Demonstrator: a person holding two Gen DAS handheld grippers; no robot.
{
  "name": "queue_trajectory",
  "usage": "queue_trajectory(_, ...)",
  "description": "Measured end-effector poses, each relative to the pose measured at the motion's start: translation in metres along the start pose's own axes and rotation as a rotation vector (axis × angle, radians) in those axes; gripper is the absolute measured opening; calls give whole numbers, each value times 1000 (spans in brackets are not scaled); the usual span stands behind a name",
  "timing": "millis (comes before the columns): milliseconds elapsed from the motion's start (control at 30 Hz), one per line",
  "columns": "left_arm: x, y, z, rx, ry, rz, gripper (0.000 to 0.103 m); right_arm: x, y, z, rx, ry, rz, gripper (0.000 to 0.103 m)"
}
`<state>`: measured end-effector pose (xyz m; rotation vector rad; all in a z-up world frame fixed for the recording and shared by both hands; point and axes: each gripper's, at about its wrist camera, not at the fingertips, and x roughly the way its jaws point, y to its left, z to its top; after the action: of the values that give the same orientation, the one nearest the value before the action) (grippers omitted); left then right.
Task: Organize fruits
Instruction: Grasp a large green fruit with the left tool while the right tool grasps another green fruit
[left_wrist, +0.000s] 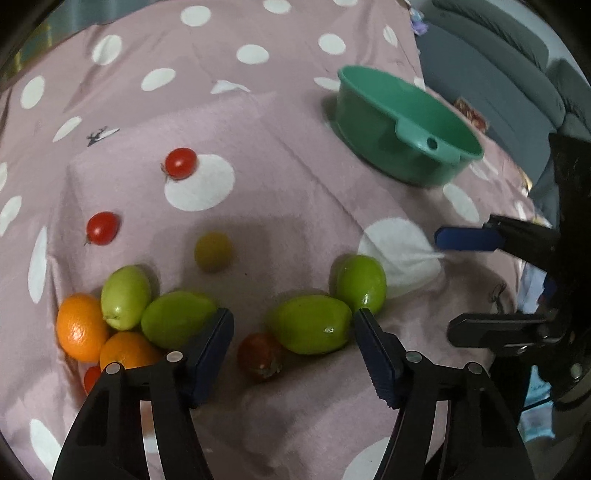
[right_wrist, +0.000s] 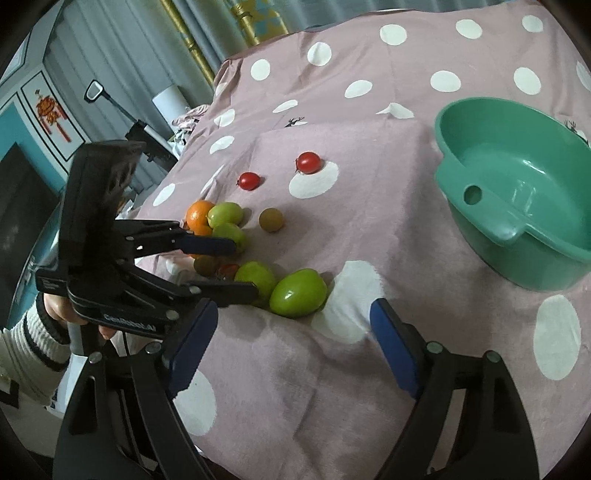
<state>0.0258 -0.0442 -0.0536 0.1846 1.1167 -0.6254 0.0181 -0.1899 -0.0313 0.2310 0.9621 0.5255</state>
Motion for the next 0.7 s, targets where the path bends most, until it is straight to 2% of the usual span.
queue_trajectory(133,8,2,5,5,32,-8,68,2,1,0,4,-3,19,85)
queue_trajectory(233,19,5,7,2,70,17,53,4,4,1,-2,-2,27,85)
queue_trajectory(300,23,7,8,-9,74,21,53,5,4,1,-3,-3,28,85)
queue_trajectory(533,23,11,8,-23,37,12,52,11,4,1,1,9,27,85)
queue_trajectory(700,15,22,8,-96,-15,-6,52,14,5,5,1,17,21,85)
